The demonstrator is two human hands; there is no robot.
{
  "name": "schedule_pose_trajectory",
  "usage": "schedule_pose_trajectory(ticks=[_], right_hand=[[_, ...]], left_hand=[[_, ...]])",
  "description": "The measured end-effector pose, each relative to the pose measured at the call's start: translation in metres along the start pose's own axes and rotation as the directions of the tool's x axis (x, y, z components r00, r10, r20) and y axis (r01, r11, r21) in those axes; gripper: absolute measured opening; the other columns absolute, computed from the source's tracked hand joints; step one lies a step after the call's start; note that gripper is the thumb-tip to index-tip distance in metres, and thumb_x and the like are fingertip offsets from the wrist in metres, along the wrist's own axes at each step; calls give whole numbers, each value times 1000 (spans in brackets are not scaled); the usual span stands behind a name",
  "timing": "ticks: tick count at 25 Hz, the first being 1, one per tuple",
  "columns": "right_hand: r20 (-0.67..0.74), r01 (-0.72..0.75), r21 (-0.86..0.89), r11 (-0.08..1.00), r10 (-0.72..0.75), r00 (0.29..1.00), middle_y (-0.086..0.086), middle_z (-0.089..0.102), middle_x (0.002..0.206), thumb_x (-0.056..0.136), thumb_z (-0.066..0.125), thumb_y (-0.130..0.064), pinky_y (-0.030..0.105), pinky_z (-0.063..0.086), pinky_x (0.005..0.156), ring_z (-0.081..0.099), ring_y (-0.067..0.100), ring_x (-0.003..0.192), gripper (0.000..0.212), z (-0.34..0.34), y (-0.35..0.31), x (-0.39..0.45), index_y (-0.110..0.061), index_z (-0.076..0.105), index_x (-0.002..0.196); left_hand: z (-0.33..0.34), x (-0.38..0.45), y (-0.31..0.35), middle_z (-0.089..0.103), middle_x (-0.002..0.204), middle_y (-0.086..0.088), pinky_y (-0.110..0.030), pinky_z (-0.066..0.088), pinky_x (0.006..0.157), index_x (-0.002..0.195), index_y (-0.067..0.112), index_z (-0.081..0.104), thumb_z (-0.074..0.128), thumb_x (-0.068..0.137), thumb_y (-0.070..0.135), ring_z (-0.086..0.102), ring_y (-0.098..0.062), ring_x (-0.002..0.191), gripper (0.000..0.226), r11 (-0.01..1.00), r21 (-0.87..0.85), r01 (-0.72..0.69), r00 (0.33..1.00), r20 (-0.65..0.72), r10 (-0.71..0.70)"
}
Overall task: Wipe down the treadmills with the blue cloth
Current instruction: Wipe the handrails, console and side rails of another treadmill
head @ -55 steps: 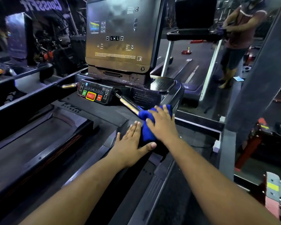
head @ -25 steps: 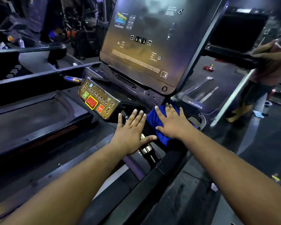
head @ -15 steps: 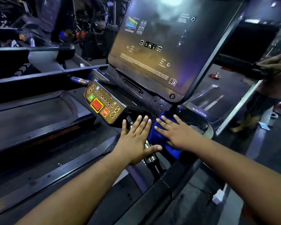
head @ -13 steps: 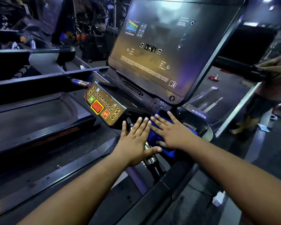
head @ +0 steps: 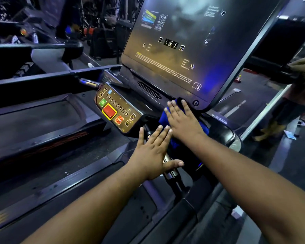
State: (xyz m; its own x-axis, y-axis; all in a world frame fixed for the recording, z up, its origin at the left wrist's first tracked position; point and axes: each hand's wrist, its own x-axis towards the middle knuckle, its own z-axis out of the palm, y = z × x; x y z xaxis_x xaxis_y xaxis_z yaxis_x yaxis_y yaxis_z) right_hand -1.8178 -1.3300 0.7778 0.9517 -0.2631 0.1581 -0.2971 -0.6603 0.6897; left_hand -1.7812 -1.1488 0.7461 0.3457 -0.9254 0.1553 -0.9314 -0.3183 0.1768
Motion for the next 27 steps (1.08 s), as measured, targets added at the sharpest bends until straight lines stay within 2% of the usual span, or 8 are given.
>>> schedule_pose_trajectory(ticks=[4,8,12,16,19,21,24,27], right_hand=[[67,33,-19,999,-32,997,11,-1,166,99,17,-50,55,-17,116,-4,22,153,72,1,13,-11,-10,1,157],[83,126,179,976,-143,986,8,3,166,95,39,-48,53,-12,118,2,19,153,77,13,17,-71,-15,9,157],[42,222,170,960,-232,972,7,10,164,89,25,-57,56,-7,118,9,20,152,79,13,18,-53,-18,15,156],[146,223,133,966,-242,959,11,-12,164,100,27,-53,55,-14,119,-14,25,152,74,6,-11,-48,-16,2,158],[154,467,274,841,-518,842,1,8,166,99,39,-39,47,-2,122,3,18,153,60,-2,5,-65,-25,25,155],[122,513,330,793,-574,809,0,26,162,97,35,-29,45,18,120,24,18,150,53,-13,25,-67,-25,40,149],[-304,366,322,873,-271,913,14,50,147,87,30,-16,45,46,102,54,28,131,57,-21,40,-42,-12,55,138],[-370,110,271,956,-2,929,14,37,156,96,39,-17,52,29,115,38,28,143,52,-26,31,11,-12,42,147]], left_hand=[[4,-1,1,-16,165,8,-60,-19,115,157,24,-11,4,73,90,-23,-9,149,108,1000,-7,1,1000,9,-1],[5,-4,2,-18,165,6,-60,-17,116,156,22,-15,2,74,88,-23,-10,149,107,1000,1,8,1000,-2,-8],[3,-2,1,-25,162,7,-60,-18,115,155,23,-18,7,77,88,-27,-10,147,105,1000,-31,2,1000,22,-1],[3,-3,0,-24,163,7,-61,-15,116,156,23,-16,3,72,90,-27,-10,148,109,999,-44,-2,1000,9,2],[2,-4,0,-24,163,7,-60,-17,115,156,23,-17,1,71,90,-29,-9,147,110,999,-31,-19,1000,16,19],[-2,-2,-7,-25,162,4,-62,-17,114,155,21,-19,-1,72,90,-29,-11,147,110,999,46,-17,1000,-1,17],[-11,5,-26,-24,162,0,-64,-17,113,155,17,-17,-6,69,91,-28,-15,147,114,989,132,72,996,-61,-64],[-9,7,-32,-23,163,-1,-63,-20,112,155,15,-18,-5,69,93,-28,-16,147,117,987,113,119,991,-74,-111]])
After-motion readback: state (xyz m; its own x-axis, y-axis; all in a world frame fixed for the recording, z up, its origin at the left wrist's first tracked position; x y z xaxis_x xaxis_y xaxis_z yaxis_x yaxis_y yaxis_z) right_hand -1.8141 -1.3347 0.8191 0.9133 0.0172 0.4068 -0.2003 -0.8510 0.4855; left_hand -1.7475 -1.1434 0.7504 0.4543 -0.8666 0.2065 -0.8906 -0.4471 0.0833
